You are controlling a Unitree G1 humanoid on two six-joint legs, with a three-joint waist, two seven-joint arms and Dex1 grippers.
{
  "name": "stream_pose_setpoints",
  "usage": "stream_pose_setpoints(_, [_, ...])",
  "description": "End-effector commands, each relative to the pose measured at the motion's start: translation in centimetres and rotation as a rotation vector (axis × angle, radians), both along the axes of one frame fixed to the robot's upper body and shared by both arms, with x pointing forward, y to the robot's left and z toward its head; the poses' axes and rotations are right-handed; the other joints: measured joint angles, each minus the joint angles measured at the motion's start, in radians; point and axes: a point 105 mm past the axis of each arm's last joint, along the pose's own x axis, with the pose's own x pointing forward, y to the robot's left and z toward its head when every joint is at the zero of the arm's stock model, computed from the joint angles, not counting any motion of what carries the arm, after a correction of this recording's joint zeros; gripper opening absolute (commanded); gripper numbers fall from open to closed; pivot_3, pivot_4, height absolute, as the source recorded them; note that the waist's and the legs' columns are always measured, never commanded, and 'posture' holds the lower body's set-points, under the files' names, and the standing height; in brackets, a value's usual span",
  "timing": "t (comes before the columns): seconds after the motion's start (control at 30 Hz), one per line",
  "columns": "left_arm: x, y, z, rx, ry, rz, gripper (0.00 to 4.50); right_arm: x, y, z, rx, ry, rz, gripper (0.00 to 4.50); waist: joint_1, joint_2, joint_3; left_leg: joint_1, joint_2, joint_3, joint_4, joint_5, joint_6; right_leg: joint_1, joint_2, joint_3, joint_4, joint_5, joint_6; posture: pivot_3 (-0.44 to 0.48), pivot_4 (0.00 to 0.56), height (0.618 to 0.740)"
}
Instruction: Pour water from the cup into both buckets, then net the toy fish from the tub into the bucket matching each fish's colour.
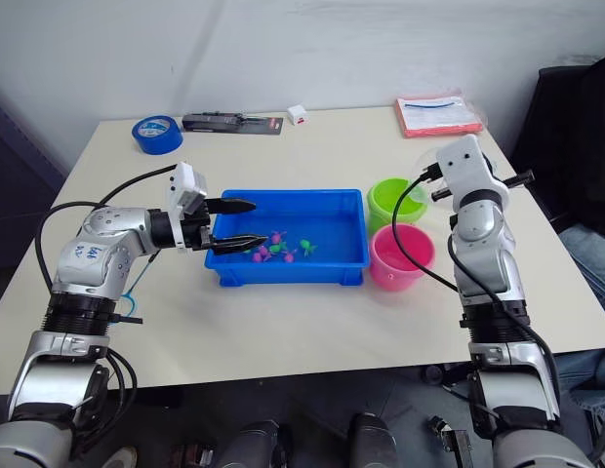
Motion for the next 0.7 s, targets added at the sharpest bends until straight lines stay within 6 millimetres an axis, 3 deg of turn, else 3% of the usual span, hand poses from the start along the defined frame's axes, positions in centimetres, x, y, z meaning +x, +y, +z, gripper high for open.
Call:
stream_pose_setpoints(0.03, [-0.4,-0.2,1.5,-0.022,-0.054,-0.008,4.50,0.0,0.5,2.7,-0.102,-0.088,-0.014,0.61,-0.001,0.000,0.000,0.000,0.000,0.000,0.000,0.000,0.000,0.000,0.000,0.000,0.000,0.000,0.000,0.000,0.150,0.737])
stream_pose_setpoints(0.7, [-0.8,-0.3,1.6,-0.033,-0.049,-0.001,4.50,0.8,4.3,3.5,-0.567,-0.166,0.029,0.61,-0.002,0.000,0.000,0.000,0.000,0.000,0.000,0.001,-0.001,0.000,0.000,0.000,0.000,0.000,0.000,0.000,0.150,0.737])
